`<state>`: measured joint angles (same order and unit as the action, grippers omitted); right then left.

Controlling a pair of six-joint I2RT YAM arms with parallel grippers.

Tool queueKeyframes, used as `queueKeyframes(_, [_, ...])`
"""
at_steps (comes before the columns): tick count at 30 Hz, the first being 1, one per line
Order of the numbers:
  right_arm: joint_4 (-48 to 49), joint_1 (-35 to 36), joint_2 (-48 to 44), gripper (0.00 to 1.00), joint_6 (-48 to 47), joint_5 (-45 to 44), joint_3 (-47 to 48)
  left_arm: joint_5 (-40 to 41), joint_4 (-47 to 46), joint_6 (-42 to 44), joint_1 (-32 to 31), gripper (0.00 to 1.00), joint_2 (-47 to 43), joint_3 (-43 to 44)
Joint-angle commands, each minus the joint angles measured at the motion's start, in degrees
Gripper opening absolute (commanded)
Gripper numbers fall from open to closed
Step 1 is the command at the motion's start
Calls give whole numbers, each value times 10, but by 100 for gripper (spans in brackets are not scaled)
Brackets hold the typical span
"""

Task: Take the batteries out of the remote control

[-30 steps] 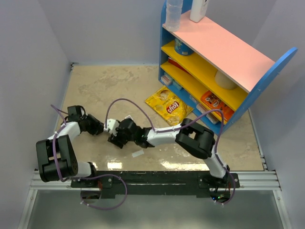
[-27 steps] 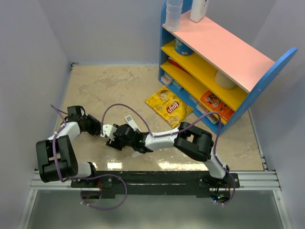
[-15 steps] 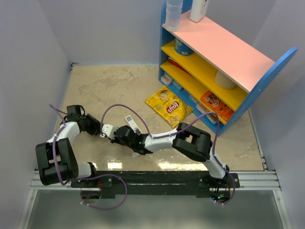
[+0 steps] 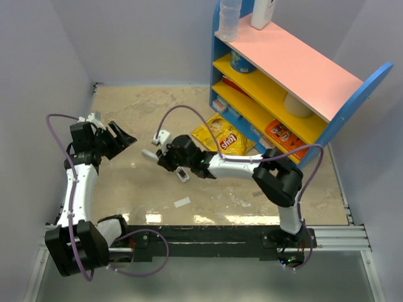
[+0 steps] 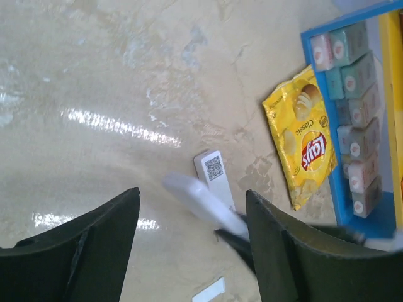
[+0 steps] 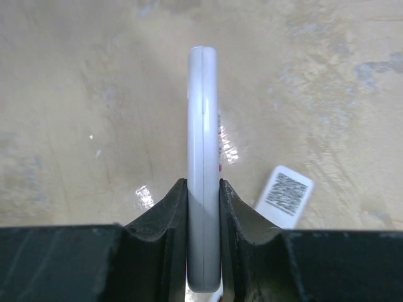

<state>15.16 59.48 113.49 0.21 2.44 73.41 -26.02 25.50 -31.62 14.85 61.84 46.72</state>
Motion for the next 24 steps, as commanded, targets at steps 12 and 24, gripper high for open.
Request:
queueKeyframes(12, [-5,-162,-104,0,245,358,-98,-121,-115,78,-123,78,6,-47])
queueKeyframes(24, [120,-179,-122,0,353,436,-152,-176,-116,133,-136,78,56,-50])
